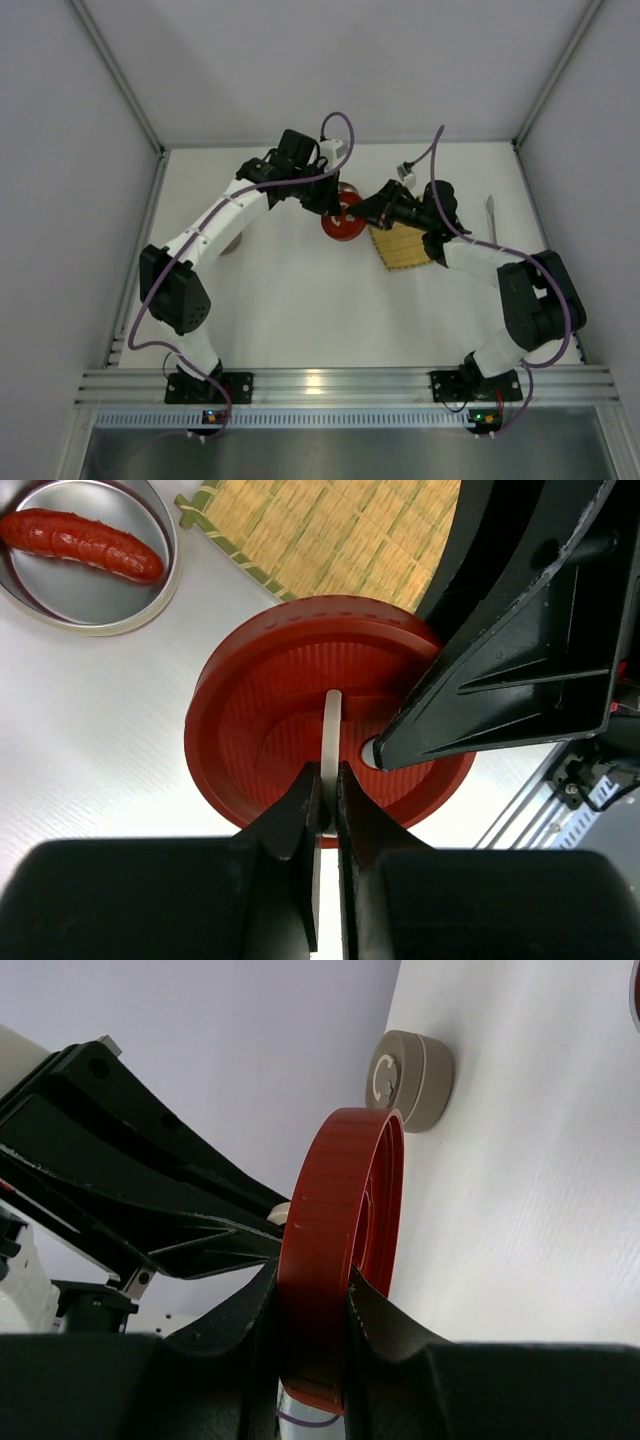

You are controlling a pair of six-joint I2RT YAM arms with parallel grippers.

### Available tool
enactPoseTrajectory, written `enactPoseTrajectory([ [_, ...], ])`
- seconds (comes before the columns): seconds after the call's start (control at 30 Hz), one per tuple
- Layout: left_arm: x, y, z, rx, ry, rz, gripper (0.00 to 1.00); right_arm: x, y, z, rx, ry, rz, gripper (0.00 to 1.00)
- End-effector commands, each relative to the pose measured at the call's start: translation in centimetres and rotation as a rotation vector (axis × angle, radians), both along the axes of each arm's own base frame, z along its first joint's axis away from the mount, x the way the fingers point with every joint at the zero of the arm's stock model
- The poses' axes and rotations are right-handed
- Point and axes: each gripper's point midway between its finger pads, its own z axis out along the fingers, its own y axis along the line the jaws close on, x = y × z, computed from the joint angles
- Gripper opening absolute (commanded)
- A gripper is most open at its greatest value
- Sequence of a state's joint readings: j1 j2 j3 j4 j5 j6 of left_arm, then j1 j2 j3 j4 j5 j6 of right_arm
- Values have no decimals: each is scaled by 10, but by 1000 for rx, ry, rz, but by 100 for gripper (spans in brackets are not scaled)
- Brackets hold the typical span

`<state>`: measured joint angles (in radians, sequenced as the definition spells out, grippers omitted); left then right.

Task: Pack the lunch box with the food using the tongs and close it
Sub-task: Close the box lid on the packing box.

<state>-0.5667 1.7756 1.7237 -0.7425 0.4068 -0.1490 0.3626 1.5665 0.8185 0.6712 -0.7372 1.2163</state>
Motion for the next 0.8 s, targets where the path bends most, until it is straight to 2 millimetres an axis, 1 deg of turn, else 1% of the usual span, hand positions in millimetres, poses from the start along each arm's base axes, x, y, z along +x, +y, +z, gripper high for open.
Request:
enactPoseTrajectory([
  [0.0, -6, -13, 28, -17, -107, -38, 0, -3, 8, 20, 42, -79, 33, 0],
  [0.07, -9, -17, 28, -2, -113, -55, 0, -3, 9, 19, 31, -78, 48, 26],
  [0.1, -5, -19, 29, 3, -121, -51, 0, 0, 7, 17, 24, -72, 48, 40],
  [0.13, -1, -17, 30, 15, -129, -43, 0, 1, 4, 14, 4, -65, 50, 62],
  [0.17, 1, -14, 29, 41, -137, -39, 0, 4, 0, 12, -9, -60, 44, 72],
  [0.2, 10, -14, 35, 55, -166, -24, 0, 12, -13, 12, -21, -61, 11, 82],
  [0.23, 21, -8, 36, 99, -206, 4, 0, 16, -23, 6, -48, -52, -3, 99],
  [0.27, 23, -4, 35, 131, -204, 7, 0, 20, -31, 5, -64, -55, -19, 99],
  [0.3, 33, -6, 22, 169, -186, 12, 0, 30, -51, 6, -82, -58, -63, 99],
  [0.33, 42, -5, 30, 183, -218, 27, 0, 32, -62, -1, -127, -58, -75, 99],
  [0.37, 47, -6, 14, 217, -194, 26, 0, 34, -72, -2, -150, -64, -94, 99],
  [0.4, 52, -4, 10, 247, -205, 20, 0, 40, -90, 3, -190, -118, -131, 99],
  [0.43, 62, -2, 14, 275, -241, 26, 0, 39, -100, -4, -218, -83, -142, 99],
  [0.47, 69, -4, -4, 313, -219, 17, 0, 39, -108, -3, -235, -94, -150, 99],
  [0.5, 71, -1, -9, 344, -209, 17, 0, 41, -121, 1, -261, -134, -169, 99],
  [0.53, 75, -1, -13, 365, -222, 3, 0, 39, -127, 2, -268, -137, -171, 99],
  [0.57, 85, -2, -18, 390, -233, 15, 0, 35, -130, 6, -274, -146, -172, 99],
  [0.6, 89, 0, -22, 406, -232, 12, 0, 38, -147, 4, -283, -146, -209, 99],
  [0.63, 96, -1, -13, 401, -261, 10, 0, 36, -150, 4, -284, -152, -209, 100],
  [0.67, 104, 2, -28, 440, -251, 20, 0, 34, -153, 5, -284, -157, -211, 99],
  [0.73, 110, 2, -33, 416, -234, 0, 0, 31, -159, 4, -289, -164, -220, 99],
  [0.77, 113, -3, -40, 394, -218, -20, 0, 30, -162, 5, -289, -172, -229, 99],
])
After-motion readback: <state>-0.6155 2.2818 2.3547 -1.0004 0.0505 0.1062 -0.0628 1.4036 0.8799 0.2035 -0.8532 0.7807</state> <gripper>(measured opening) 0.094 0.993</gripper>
